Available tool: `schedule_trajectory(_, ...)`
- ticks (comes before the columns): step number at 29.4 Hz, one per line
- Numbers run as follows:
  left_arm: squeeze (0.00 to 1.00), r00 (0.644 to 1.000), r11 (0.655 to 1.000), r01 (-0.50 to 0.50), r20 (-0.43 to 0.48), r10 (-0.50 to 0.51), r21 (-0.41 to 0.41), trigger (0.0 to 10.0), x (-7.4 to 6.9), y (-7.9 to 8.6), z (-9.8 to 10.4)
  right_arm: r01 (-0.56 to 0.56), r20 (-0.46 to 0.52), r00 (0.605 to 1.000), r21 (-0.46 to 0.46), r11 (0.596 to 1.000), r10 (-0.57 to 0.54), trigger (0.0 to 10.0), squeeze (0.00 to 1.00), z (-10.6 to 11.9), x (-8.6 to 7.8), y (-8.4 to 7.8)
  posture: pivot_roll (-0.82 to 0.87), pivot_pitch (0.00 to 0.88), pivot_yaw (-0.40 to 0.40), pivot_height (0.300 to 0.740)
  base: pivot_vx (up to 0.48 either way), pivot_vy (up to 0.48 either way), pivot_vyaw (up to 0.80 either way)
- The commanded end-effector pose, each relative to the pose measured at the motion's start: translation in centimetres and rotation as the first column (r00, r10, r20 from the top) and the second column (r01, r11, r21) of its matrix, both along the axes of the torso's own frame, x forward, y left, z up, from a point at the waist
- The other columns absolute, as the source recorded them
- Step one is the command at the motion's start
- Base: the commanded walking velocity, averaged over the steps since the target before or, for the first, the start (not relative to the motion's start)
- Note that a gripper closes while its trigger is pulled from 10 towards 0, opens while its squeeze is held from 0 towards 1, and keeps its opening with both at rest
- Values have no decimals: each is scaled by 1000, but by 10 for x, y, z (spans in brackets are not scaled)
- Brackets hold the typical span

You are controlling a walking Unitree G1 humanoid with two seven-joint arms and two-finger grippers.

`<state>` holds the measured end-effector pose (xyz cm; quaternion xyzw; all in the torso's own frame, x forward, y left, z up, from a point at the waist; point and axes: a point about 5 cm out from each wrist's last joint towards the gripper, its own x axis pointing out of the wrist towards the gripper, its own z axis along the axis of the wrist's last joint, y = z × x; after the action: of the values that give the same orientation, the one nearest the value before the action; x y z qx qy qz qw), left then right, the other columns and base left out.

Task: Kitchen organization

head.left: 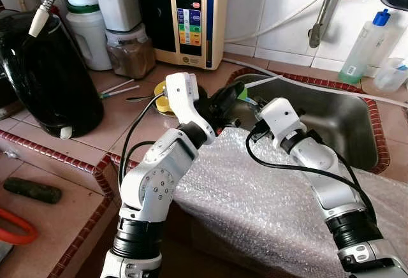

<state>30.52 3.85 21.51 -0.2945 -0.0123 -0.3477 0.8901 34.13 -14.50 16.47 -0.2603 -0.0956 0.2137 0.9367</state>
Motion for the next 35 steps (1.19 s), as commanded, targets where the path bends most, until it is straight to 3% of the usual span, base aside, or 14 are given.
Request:
schedule_trajectory(1,0,999,999,-25,-36,27,33,980,1,5,-9,27,40,999,32,999,-28,0,0,10,3,-6,4,0,35,740,0,0,0)
schedule_trajectory(2,0,999,999,-26,-37,27,34,1137,1,5,-9,32,41,999,32,999,-33,0,0,10,3,-8,3,0,35,740,0,0,0)
schedule_trajectory(3,0,999,999,-26,-36,28,42,1961,1,5,-10,39,44,998,30,999,-41,0,0,11,3,-9,1,0,35,740,0,0,0)
schedule_trajectory(4,0,999,999,-27,-35,28,48,1961,1,6,-11,44,46,998,29,999,-45,0,0,11,3,-11,1,0,35,740,0,0,0)
schedule_trajectory(5,0,999,998,-21,-34,23,58,7843,1,6,-12,50,48,998,27,998,-51,0,0,11,3,-12,2,0,36,740,0,0,0)
schedule_trajectory(6,0,999,997,-18,-35,20,76,10000,0,6,-15,56,50,997,24,998,-57,0,0,11,4,-13,3,0,35,740,0,0,0)
schedule_trajectory(8,0,999,996,-20,-38,23,88,10000,0,7,-17,59,51,997,24,998,-60,0,0,11,4,-14,4,0,36,740,0,0,0)
schedule_trajectory(9,302,999,996,-20,-39,23,91,10000,0,7,-18,60,51,997,25,998,-61,0,0,11,4,-14,4,0,36,740,0,0,0)
schedule_trajectory(10,1000,999,995,-18,-42,22,99,10000,0,7,-20,63,53,997,20,998,-64,0,0,11,4,-14,4,0,37,740,0,0,0)
schedule_trajectory(26,1000,1000,963,-2,-13,6,271,10000,1,19,-44,71,55,996,-38,997,-68,0,0,7,5,-22,8,0,36,740,0,0,0)
schedule_trajectory(27,1000,1000,951,2,-8,0,310,10000,0,21,-49,79,50,996,-41,996,-77,0,0,6,6,-24,8,0,36,740,0,0,0)
schedule_trajectory(33,1000,999,915,30,3,-34,402,10000,-3,23,-61,99,-27,995,-69,993,-101,0,0,-2,15,-34,8,0,39,740,0,0,0)
schedule_trajectory(35,1000,998,902,49,1,-55,429,10000,-5,21,-66,144,-82,985,-121,982,-154,0,0,-10,22,-43,8,0,39,740,0,0,0)
